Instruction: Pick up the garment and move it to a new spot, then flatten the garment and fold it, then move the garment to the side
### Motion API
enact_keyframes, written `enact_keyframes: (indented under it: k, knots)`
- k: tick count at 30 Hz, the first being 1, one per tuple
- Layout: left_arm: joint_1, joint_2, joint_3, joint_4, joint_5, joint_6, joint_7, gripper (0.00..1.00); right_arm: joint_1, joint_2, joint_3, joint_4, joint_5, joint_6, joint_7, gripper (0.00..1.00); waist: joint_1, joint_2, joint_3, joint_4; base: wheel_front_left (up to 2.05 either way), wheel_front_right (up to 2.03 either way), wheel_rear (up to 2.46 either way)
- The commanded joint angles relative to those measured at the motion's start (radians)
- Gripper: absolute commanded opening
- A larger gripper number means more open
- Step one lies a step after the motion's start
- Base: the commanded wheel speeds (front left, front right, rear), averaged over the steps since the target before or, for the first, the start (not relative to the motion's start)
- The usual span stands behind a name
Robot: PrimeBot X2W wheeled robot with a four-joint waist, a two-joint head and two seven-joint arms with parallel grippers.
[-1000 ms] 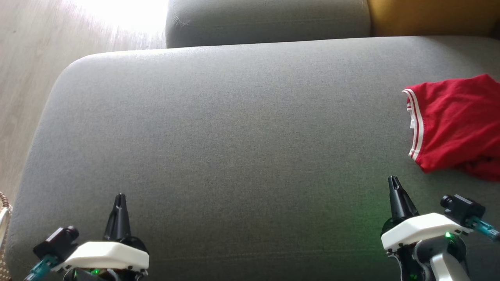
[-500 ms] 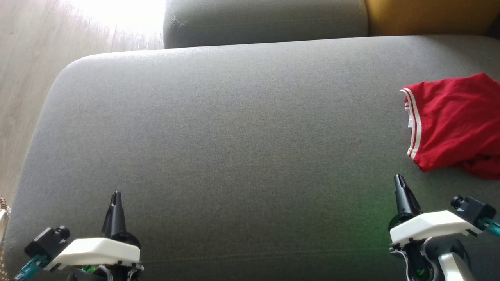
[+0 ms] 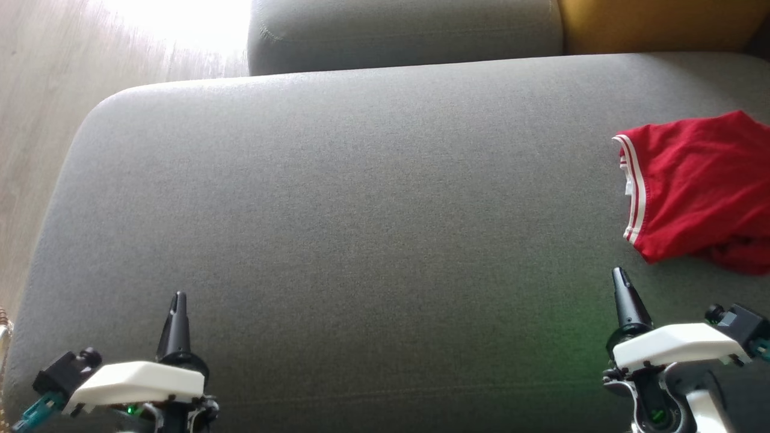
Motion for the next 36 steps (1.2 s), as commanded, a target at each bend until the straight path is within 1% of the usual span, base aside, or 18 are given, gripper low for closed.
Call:
enact_keyframes:
  k: [1,36]
  knots:
    - [-0.061,0.015,0.031,-0.028,-0.025,-0.011,0.005,0.00,-0.040,0.001,0.001,-0.042,0.029,0.000,0.007,0.00,0.0000,0.0000,0.000,-0.001,0.00,0.00,0.00]
    - [-0.118,0.016,0.088,0.018,-0.401,-0.060,0.110,0.00,-0.038,0.003,-0.043,-0.083,0.423,0.000,0.112,0.00,0.0000,0.0000,0.000,-0.018,0.00,0.00,0.00]
